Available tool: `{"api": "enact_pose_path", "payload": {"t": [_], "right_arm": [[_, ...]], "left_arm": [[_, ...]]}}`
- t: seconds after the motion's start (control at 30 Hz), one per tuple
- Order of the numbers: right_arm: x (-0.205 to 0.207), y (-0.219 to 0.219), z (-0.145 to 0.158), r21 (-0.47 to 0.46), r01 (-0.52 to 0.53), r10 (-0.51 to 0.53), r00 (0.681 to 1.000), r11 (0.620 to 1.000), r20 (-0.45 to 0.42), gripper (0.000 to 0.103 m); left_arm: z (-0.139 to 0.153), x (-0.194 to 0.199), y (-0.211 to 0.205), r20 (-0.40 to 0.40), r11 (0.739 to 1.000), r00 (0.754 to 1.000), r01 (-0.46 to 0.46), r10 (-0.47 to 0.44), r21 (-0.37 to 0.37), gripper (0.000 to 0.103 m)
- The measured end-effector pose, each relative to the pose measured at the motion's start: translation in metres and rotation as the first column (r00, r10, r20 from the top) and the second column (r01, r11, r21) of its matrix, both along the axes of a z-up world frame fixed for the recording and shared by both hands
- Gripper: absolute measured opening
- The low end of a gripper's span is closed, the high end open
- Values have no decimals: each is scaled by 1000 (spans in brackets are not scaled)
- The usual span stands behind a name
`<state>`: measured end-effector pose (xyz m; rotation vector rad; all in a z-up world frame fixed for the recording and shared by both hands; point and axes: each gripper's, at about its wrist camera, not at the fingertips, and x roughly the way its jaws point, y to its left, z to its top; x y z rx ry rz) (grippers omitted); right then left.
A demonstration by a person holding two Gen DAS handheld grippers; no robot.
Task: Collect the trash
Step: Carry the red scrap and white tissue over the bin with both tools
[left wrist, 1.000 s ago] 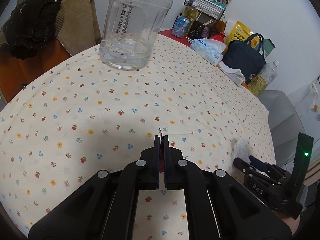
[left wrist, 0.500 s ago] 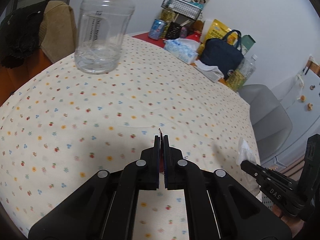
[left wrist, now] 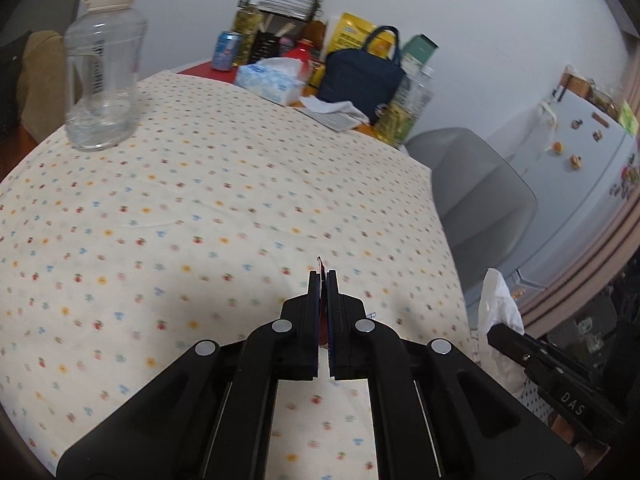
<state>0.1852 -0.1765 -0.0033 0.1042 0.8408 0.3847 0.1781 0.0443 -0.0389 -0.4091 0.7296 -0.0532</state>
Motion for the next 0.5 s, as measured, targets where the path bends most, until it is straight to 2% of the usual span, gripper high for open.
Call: {"api": "enact_pose_path", "payload": {"t": [0.27,0.5], "right_arm": [[-28,-68,2,3,129,-129,992,992,14,7],[-47,-127,-19,3,253,-253,967,967,-25,7]], "left_arm": [[1,4,-65,1,992,993,122,-122,23,4],[-3,7,-114,-10,977,978,208,-208,47,4]]}}
